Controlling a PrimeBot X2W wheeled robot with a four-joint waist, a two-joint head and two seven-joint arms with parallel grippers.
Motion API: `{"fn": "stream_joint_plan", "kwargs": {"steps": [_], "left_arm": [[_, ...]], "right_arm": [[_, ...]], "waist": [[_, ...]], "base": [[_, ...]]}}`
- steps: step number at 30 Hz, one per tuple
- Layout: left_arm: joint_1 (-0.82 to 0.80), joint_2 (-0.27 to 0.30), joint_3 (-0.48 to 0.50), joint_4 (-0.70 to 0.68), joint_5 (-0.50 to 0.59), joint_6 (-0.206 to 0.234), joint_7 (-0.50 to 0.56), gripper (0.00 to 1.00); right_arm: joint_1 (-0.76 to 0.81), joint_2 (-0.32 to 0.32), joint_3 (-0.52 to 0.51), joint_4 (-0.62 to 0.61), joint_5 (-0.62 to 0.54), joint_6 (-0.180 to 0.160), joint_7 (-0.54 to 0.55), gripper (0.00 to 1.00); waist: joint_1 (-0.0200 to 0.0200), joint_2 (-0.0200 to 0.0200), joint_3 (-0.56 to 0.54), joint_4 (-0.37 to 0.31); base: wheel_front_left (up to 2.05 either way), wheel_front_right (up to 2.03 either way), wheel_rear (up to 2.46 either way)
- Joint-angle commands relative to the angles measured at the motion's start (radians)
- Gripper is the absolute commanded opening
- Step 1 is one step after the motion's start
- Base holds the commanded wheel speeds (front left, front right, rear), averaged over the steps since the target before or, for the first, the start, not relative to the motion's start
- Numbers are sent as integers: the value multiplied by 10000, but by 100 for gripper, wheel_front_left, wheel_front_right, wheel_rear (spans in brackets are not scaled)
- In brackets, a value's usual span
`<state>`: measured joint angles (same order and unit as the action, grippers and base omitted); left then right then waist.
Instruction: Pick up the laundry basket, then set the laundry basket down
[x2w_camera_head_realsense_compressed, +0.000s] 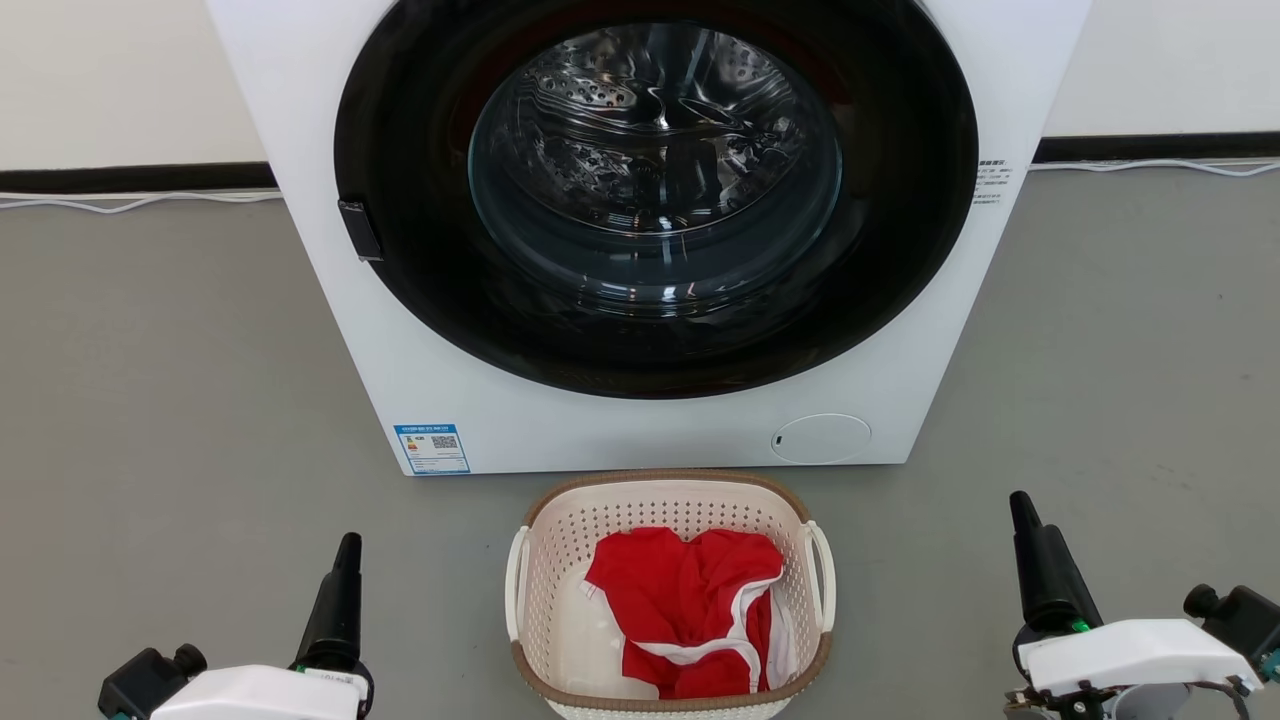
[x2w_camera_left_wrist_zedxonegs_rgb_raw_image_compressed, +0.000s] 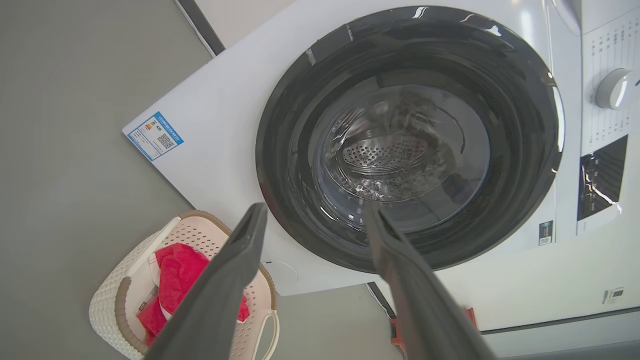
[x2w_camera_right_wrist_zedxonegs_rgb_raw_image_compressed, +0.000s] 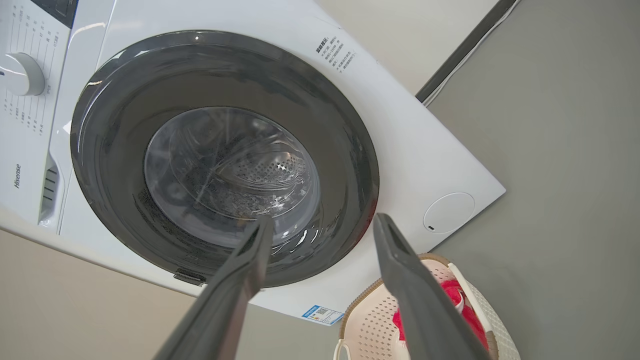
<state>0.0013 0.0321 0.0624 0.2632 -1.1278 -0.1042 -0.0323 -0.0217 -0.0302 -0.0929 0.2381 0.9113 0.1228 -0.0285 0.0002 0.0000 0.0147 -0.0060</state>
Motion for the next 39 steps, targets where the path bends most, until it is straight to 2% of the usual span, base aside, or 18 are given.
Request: {"fn": "stream_joint_plan", "kwargs": {"steps": [1,16,39], "left_arm": [[-160,106,161,-290,265,25,-109,100],[-80,121,254,-206,2199,-29,-550,100],[73,143,394,-184,4592,-99,-1196,100]], "right_arm": [[-273,-120,125,-294,-381,33,-165,100],[-320,-136,183,-16,-2807,42,-602,100],[-283,-160,151,164,-5740,56,-1243,100]], "waist": [[-1,0,1,-2],[-1,0,-19,17],[-1,0,-12,-1]], "base": [[0,0,0],[0,0,0],[0,0,0]]}}
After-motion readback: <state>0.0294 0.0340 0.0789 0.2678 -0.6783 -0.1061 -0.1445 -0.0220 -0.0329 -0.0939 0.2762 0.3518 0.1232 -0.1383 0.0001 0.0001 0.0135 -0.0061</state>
